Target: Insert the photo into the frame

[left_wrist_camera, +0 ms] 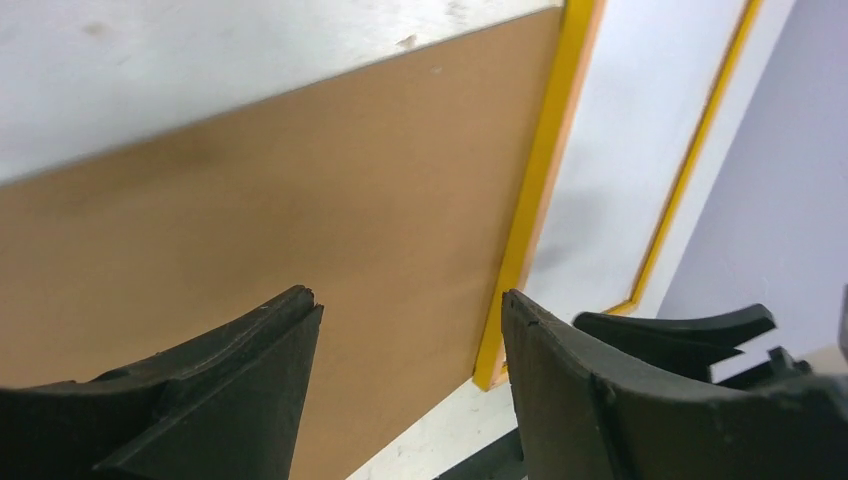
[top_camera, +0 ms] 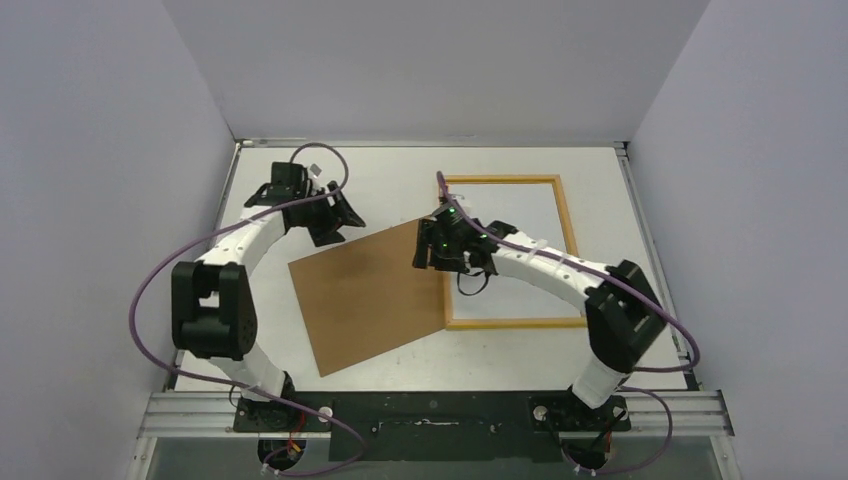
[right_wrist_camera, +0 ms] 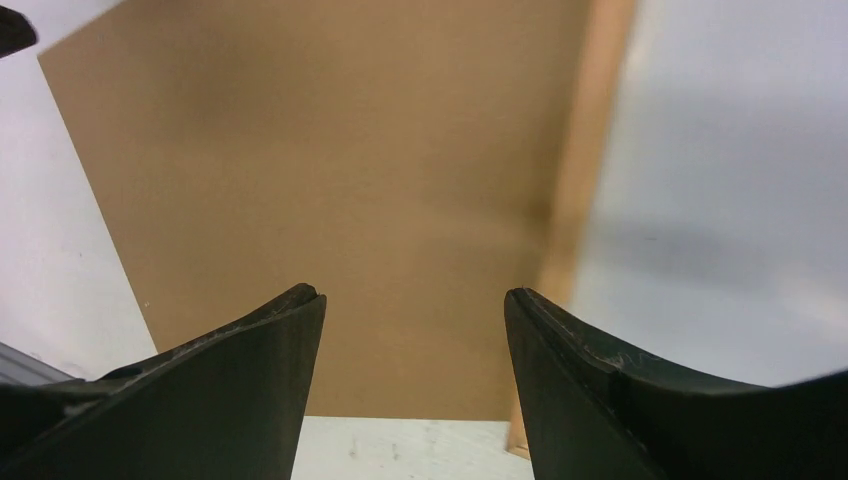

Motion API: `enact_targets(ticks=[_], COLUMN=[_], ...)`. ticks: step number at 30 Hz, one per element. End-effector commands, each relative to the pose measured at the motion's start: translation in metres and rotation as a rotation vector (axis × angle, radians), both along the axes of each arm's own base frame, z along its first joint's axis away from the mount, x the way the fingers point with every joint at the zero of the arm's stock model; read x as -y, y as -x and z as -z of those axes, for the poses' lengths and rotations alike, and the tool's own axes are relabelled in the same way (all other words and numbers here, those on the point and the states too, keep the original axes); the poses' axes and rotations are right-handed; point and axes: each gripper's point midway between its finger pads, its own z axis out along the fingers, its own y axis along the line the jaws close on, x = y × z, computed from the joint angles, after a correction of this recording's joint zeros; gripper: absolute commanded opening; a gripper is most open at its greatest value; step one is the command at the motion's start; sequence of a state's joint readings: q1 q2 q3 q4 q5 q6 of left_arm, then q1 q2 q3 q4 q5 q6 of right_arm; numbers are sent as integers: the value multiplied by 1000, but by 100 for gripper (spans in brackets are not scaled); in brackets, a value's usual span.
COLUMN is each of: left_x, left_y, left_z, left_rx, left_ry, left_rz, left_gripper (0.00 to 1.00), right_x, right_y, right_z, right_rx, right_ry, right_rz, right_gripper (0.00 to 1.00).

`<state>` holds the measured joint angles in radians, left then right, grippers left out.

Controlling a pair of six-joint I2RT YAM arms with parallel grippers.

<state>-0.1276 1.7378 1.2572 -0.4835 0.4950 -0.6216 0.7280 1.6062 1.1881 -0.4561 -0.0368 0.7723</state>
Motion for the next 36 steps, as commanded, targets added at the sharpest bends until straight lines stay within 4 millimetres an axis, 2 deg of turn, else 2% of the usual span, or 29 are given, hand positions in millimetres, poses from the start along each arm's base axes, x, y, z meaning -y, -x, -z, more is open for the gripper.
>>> enact_targets(ticks=[1, 4, 7, 10, 13, 18, 22, 27, 32, 36], left_x=[-29, -26, -31, -51, -70, -85, -100, -107, -115, -126], left_y=[52, 69, 84, 96, 105, 111, 102, 95, 93, 92], left_z=[29, 48, 66, 85, 99, 111, 110, 111, 112, 111], left_rx=[-122, -162, -217, -263, -294, -348, -335, -343, -356, -365], left_ry=[-74, -28, -53, -155, -215, -239, -247, -245, -248, -261], left_rz=[-54, -67, -92, -140, -180, -196, -234, -234, -249, -271], left_gripper=[63, 58, 53, 50, 50, 48, 46, 46, 46, 46], right_x=[-54, -66, -67, -60, -36, -1, 20, 31, 51, 57], right_y=[1, 4, 3, 5, 2, -5, -11, -21, -35, -45], right_z=[7, 32, 52, 65, 74, 76, 70, 61, 70, 73], right_rx=[-8, -66, -98, -124, -123, -117, -110, -74, -93, -94], right_ry=[-28, -3, 31, 89, 199, 314, 380, 421, 452, 445], right_rz=[-22, -22, -24, -22, 26, 90, 125, 150, 178, 178], right_gripper=[67, 66, 66, 66, 67, 67, 67, 68, 69, 71])
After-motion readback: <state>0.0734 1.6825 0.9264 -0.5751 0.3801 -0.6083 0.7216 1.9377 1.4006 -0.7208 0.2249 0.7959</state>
